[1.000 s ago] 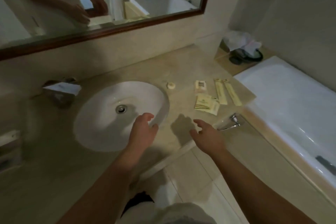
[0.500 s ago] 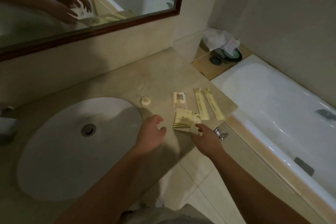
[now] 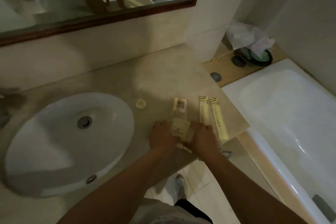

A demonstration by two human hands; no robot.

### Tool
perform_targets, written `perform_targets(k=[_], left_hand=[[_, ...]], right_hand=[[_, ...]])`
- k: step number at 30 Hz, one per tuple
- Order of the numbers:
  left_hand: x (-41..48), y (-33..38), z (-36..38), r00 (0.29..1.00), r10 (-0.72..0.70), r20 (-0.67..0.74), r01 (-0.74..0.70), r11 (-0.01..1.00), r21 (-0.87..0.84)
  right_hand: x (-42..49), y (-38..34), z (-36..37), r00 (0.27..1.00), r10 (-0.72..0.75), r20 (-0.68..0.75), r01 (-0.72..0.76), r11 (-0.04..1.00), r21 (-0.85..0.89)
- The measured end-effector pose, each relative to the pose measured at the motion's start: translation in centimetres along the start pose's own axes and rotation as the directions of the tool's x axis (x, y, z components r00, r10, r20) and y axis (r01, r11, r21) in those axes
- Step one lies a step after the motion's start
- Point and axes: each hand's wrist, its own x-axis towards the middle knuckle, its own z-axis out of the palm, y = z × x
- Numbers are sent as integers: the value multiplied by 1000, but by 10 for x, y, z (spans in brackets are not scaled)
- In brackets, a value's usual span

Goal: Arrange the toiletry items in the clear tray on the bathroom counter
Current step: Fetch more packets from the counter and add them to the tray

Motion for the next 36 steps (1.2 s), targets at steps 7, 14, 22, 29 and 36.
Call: perform_targets(k=[7,14,22,29,36], left_hand=[[5,20,22,971,-234,47,236,970,-60],[-31,-6,-27,932,-351,86,339,766,-546],[-118,-86,-79,774,-629,-63,317,473,-822],[-249,-200,-111,614,-782,-103,200,281,-939],[-344,-307,-137,461,-873,-160,148,254,-956]], right_hand=[[32,18,-2,976,-204,80,213,969,-122],[32,-10,-33,954,-300,11,289,929,232],[-8,-114,-45,847,-527,74,498,833,242],[-115,-249,3,703,-684,195,578,709,404],[-202,-345,52,565,-799,207,696,596,399]])
